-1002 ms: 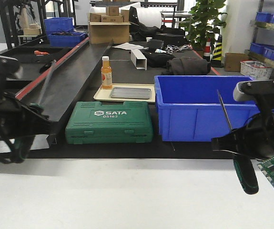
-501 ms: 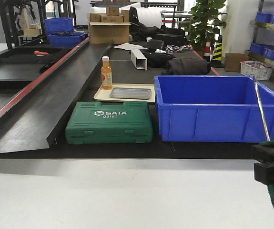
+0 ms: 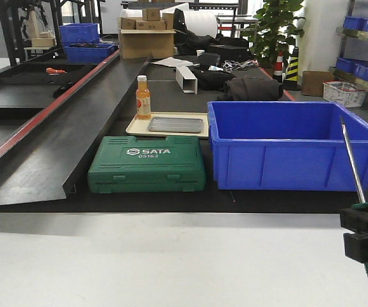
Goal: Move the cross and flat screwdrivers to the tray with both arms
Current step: 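Hold both screwdrivers upright while the base drives to the roller shelf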
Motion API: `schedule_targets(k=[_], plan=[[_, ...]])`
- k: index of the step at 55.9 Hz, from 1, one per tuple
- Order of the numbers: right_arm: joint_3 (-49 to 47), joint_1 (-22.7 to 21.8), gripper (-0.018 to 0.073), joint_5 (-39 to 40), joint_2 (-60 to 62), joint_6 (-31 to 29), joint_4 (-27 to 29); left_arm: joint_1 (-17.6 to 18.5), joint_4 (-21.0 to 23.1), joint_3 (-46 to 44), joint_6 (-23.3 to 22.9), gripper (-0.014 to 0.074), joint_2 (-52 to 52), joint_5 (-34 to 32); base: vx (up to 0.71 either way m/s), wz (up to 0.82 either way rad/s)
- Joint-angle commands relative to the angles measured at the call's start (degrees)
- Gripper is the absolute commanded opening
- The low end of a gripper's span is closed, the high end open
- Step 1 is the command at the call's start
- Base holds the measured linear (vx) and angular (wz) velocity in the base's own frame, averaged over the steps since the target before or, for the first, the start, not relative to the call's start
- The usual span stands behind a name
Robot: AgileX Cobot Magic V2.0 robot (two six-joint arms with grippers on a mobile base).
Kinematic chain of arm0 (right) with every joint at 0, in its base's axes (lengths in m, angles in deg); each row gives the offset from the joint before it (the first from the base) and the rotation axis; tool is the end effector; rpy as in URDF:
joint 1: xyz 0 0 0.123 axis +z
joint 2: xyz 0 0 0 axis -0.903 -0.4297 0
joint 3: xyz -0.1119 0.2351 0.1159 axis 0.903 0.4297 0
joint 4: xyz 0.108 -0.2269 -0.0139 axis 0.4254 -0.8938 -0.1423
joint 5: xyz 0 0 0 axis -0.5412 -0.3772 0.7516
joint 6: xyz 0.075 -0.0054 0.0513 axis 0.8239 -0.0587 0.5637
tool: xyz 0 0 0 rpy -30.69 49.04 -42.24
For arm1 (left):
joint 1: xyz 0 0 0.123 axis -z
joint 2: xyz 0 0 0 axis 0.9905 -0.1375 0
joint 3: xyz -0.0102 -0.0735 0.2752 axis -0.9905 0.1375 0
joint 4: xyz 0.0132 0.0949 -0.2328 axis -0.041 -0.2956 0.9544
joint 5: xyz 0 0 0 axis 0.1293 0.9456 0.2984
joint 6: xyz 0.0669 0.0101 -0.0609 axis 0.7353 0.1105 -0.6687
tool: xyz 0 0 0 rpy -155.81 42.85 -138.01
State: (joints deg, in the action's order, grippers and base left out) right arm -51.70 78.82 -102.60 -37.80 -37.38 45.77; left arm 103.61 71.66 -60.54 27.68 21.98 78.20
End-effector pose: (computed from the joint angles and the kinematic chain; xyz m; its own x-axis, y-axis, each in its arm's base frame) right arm 0.1893 0.0450 0.3816 -0.4238 -0.0876 -0.9015 -0.2093 0.9778 0.0034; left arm 0.1498 -0.0425 0.3822 -0.3563 0.0605 -0.9324 0.1887 0.9820 -0.0084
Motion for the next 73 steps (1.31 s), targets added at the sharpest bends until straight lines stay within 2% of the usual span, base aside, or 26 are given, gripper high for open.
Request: schedule_targets(k=[1, 46, 73], plan=[[-1.73, 0.12, -0.0008, 4.86, 0.95, -0.14, -0.78, 0.01, -1.09, -1.66, -0.62, 0.0000, 0.54, -4.78, 0.00, 0.00], [-1.73, 0.12, -0.0008, 4.72, 0.95, -0.14, -0.78, 0.01, -1.09, -1.66, -0.62, 0.0000, 0.54, -4.78, -0.01, 0.00], [-1.73, 0.12, -0.0008, 4.72, 0.58, -0.14, -0.78, 0.01, -1.09, -1.66, -0.62, 0.0000, 0.54, -4.78, -0.15, -0.12]])
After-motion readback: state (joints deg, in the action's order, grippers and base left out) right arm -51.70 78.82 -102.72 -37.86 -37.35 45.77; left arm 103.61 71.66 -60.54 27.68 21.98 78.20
